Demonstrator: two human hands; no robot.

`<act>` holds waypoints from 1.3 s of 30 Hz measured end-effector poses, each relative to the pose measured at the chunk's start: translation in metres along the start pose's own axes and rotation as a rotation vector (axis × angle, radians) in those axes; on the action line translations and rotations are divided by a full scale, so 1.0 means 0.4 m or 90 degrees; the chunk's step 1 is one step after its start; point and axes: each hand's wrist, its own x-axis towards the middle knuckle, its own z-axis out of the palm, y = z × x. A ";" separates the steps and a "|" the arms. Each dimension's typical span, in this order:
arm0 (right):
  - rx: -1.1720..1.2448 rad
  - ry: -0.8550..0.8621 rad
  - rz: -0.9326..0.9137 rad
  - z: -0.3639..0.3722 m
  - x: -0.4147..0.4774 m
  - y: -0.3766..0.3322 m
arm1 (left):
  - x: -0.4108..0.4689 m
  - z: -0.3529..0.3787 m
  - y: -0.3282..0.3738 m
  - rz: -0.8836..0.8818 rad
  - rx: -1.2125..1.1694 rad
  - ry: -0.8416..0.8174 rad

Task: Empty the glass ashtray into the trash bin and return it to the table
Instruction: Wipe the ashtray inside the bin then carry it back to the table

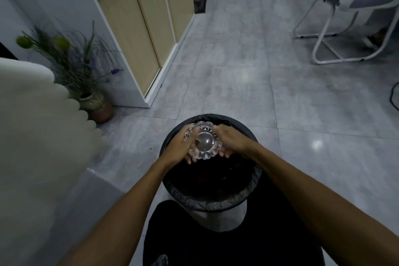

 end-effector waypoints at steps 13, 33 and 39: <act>-0.062 -0.068 -0.139 -0.033 -0.018 -0.010 | -0.051 -0.030 0.056 0.005 -0.034 -0.049; -0.117 -0.058 -0.078 -0.271 -0.252 -0.565 | -0.182 -0.184 0.623 -0.041 -0.034 -0.049; -0.152 -0.113 -0.124 -0.356 -0.398 -0.926 | -0.325 -0.309 0.946 -0.045 -0.005 0.019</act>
